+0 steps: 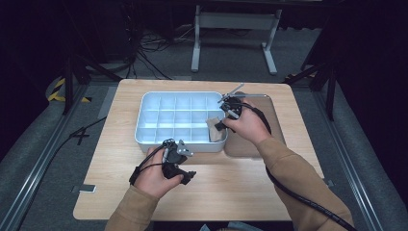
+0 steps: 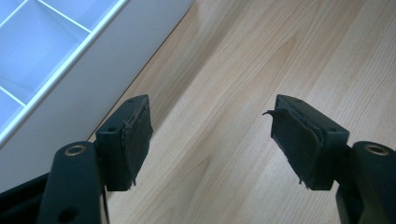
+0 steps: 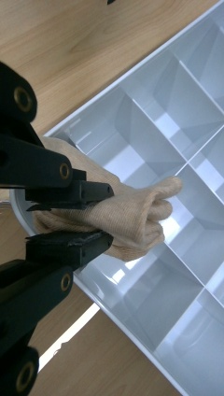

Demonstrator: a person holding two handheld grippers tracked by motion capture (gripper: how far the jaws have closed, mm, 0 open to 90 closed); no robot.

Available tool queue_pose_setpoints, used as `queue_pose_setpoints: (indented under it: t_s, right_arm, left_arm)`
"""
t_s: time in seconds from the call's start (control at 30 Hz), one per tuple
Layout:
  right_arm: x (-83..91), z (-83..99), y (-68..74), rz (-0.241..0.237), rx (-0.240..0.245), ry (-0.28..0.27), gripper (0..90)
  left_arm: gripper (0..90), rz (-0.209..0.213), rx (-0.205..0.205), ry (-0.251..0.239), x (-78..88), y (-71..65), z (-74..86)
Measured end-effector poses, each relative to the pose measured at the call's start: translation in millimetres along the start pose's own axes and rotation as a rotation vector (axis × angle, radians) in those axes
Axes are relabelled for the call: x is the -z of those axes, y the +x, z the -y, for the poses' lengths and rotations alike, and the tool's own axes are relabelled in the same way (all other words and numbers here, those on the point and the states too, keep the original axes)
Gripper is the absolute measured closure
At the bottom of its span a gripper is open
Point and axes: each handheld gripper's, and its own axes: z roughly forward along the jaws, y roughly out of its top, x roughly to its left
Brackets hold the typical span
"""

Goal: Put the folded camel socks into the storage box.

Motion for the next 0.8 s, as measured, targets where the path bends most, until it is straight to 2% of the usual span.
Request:
queue_pose_setpoints:
  t_s: [0.13, 0.33, 0.8]
  right_arm:
    - [-6.9, 0.5, 1.3, 0.014, 0.009, 0.034, 77.2]
    - [-13.9, 0.1, 3.4, 0.041, 0.024, 0.077, 77.2]
    - [-37.4, 0.4, 10.0, 0.080, 0.074, 0.194, 77.3]
  left_arm:
    - [29.4, 0.012, -0.005, 0.009, -0.1, -0.3, -2.0]
    - [29.0, 0.005, -0.017, 0.003, -0.5, 0.0, -3.7]
    - [28.8, 0.015, -0.014, 0.014, -1.0, -0.5, -4.3]
